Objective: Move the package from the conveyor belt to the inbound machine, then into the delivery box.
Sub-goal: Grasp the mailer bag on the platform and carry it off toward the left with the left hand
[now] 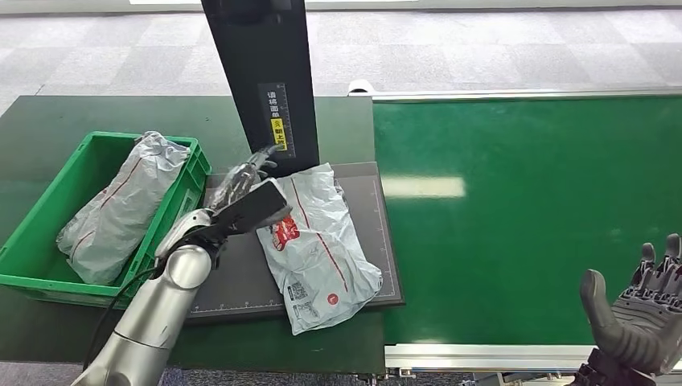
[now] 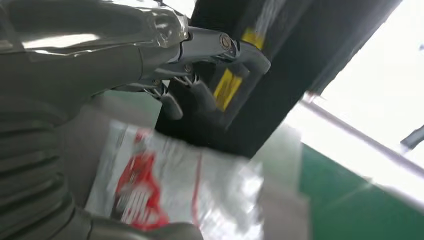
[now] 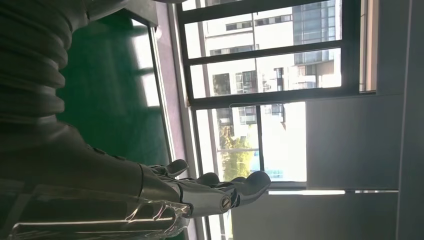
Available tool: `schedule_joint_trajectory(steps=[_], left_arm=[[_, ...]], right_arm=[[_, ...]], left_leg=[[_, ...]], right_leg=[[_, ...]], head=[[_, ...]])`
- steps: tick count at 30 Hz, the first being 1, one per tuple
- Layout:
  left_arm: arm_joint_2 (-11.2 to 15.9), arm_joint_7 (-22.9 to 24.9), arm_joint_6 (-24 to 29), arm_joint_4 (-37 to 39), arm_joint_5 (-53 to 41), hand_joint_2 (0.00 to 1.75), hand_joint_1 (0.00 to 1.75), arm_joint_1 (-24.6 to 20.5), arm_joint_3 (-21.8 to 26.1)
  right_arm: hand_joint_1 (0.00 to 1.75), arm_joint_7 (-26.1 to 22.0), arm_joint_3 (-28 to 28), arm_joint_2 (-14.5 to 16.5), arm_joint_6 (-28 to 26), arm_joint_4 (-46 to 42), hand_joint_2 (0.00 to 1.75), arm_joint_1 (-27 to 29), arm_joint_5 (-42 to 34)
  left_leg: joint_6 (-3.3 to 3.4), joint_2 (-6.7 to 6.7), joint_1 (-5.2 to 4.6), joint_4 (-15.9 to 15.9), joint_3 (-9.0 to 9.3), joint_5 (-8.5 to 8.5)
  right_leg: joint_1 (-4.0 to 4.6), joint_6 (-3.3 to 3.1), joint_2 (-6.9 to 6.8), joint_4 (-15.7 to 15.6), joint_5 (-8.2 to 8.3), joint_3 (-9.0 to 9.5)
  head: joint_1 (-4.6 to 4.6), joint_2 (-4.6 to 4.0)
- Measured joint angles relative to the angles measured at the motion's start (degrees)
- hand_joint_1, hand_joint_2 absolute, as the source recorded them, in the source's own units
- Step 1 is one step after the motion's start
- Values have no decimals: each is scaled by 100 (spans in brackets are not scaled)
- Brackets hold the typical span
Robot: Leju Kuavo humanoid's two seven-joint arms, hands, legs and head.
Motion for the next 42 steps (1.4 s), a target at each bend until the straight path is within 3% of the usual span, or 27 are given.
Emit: schedule_joint_trajectory(steps=[9,13,17,21,22,25,26,34,42], left_arm=[[78,110,-262,1727,-314,175,0,-378,-506],[163,100,-560,2103,-383,175,0,-540,-666],[221,55,-798,2360,-372,175,16,-697,-782],[230,48,-846,2541,-307,175,16,-783,-829],[230,48,-846,2573,-301,175,31,-798,-840],[231,48,-845,2646,-295,175,151,-839,-864],[231,48,-845,2663,-289,175,175,-855,-869],[163,-147,-359,2551,462,175,175,-812,-709],[144,-655,315,693,1948,175,175,-14,-126]], right_arm=[[0,23,-16,-7,6,87,175,-45,81],[0,25,-17,-50,-19,192,175,-149,115],[0,28,-5,-110,-80,293,175,-237,116],[0,28,3,-144,-118,359,175,-261,116],[0,28,4,-150,-121,373,175,-263,116],[0,28,6,-164,-124,406,175,-263,116],[0,28,7,-169,-127,414,175,-263,116],[0,28,7,-202,-234,421,175,-207,69],[0,-23,-4,-202,-312,368,175,-39,16]], left_leg=[[0,0,1,0,-6,0],[0,-2,1,0,-2,0],[0,-8,1,-1,9,0],[0,-11,1,-1,21,0],[0,-11,0,-1,25,0],[0,-13,0,-1,34,0],[0,-14,0,-1,37,0],[0,-16,1,-1,49,1],[0,-6,1,0,1,0]], right_leg=[[1,0,1,0,0,-2],[1,0,-1,0,0,6],[1,0,-7,0,-2,21],[1,0,-9,0,-2,35],[1,0,-10,0,-2,40],[1,0,-10,0,-2,49],[1,0,-11,0,-2,52],[1,0,-11,0,-2,59],[1,0,-5,1,-1,6]], head=[[1,0],[-1,0],[0,0],[1,0],[1,0],[1,0],[1,0],[1,0],[0,0]])
